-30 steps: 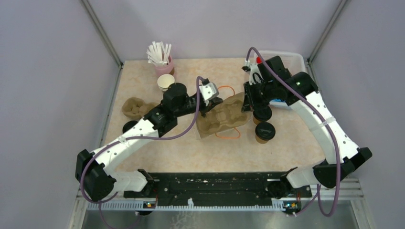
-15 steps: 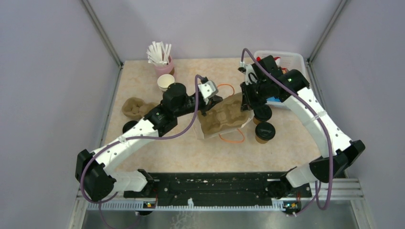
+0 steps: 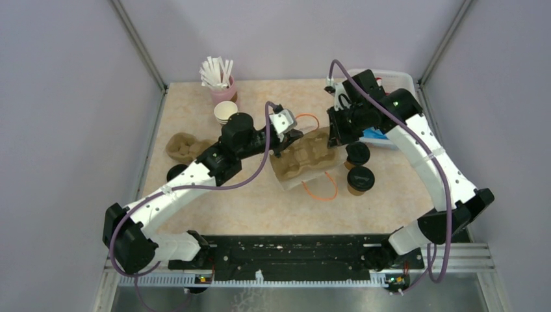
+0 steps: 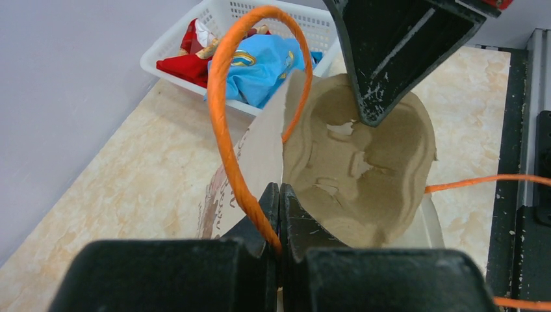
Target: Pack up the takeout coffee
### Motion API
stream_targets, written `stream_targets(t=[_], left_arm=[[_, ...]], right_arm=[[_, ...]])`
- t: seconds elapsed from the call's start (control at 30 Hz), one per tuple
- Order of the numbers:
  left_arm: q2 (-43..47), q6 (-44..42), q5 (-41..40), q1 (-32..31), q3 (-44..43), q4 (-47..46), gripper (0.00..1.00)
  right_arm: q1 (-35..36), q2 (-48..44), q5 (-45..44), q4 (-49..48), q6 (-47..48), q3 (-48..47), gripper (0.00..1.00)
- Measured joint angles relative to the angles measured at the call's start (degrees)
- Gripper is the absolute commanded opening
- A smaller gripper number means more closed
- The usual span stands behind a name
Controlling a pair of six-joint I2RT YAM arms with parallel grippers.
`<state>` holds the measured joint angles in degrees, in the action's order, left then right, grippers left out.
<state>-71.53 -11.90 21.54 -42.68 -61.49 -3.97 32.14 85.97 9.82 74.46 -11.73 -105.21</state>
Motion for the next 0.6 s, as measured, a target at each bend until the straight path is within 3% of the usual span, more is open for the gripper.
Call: stream_targets(t=[0.6], left_arm=[[-0.72, 1.49, -0.37, -0.02, 0.11, 0.00, 0.00]], right_arm=[[0.00, -1.25, 0.85, -12.31, -0.76, 12.63, 0.00]])
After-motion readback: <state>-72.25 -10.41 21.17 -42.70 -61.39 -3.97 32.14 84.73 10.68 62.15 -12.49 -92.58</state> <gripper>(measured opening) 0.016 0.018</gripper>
